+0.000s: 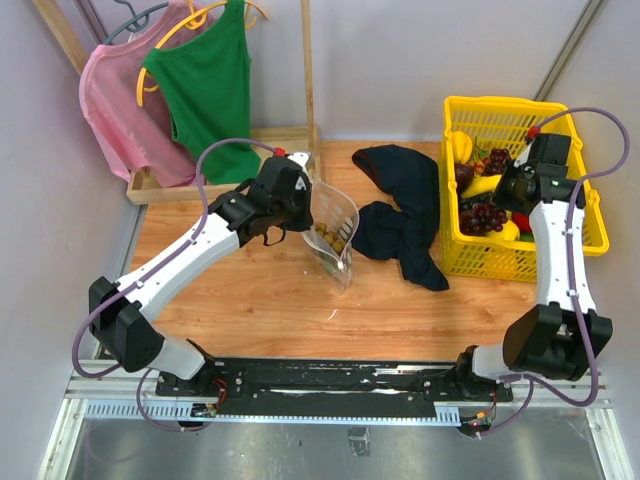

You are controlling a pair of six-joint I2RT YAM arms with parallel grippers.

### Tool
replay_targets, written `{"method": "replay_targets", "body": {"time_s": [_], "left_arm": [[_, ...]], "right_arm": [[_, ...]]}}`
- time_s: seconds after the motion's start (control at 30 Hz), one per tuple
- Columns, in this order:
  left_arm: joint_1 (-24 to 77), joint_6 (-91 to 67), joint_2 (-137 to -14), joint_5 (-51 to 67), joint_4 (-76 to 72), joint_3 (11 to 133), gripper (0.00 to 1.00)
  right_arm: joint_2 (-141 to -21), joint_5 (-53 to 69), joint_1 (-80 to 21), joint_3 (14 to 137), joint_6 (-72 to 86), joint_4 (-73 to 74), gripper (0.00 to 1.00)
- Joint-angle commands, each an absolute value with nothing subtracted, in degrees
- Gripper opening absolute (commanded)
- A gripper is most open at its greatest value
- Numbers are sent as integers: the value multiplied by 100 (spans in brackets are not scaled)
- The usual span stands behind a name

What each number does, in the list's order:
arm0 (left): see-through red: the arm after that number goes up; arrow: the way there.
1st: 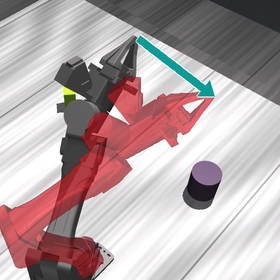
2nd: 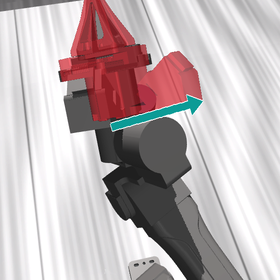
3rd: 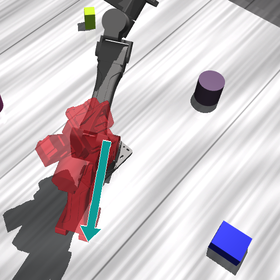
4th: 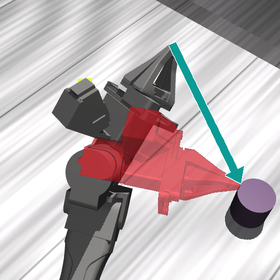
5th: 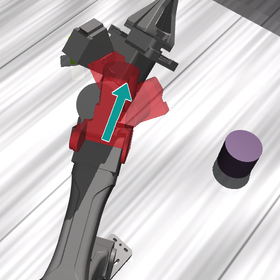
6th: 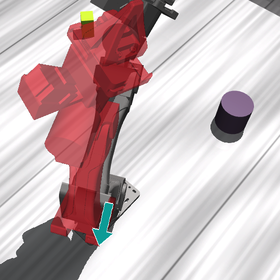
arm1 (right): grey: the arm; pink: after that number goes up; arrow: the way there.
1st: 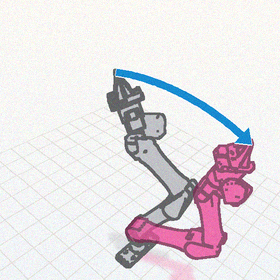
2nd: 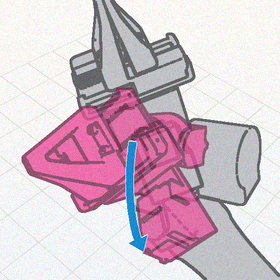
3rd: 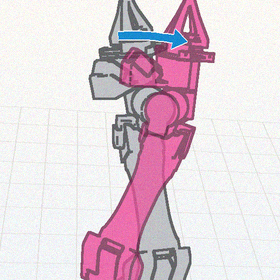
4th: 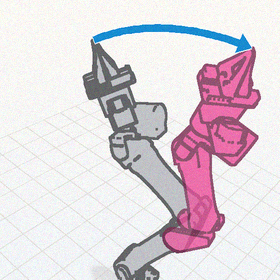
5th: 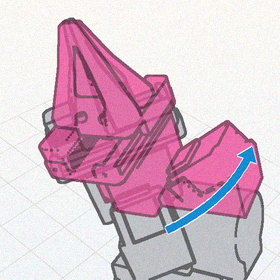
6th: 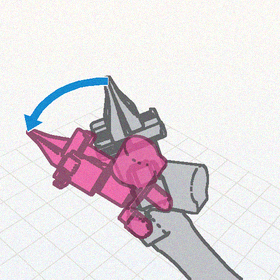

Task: Place the food in the zip-top bag and seal the zipper
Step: Pick up the fake fruit from the bin.

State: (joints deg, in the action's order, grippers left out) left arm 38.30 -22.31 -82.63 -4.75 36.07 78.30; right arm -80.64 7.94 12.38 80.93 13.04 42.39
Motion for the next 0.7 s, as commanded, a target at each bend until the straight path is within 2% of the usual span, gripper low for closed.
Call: {"method": "replay_targets", "body": {"time_s": [0.0, 0.3, 0.5, 0.67], "left_arm": [[3753, -2169, -8061, -376, 3451, 7799, 1], [3735, -2148, -8044, -345, 3428, 7779, 0], [3733, -2138, -8022, -321, 3412, 7775, 0], [3728, -2127, -7995, -313, 3395, 7759, 0]], "right_arm": [[-7645, 314, 1079, 8425, 1183, 4244, 1], [-7266, -1, 984, 8449, 1116, 3995, 1], [-7507, 19, 984, 8037, 1189, 3749, 1], [-7791, -561, 993, 7618, 1228, 3610, 2]]}}
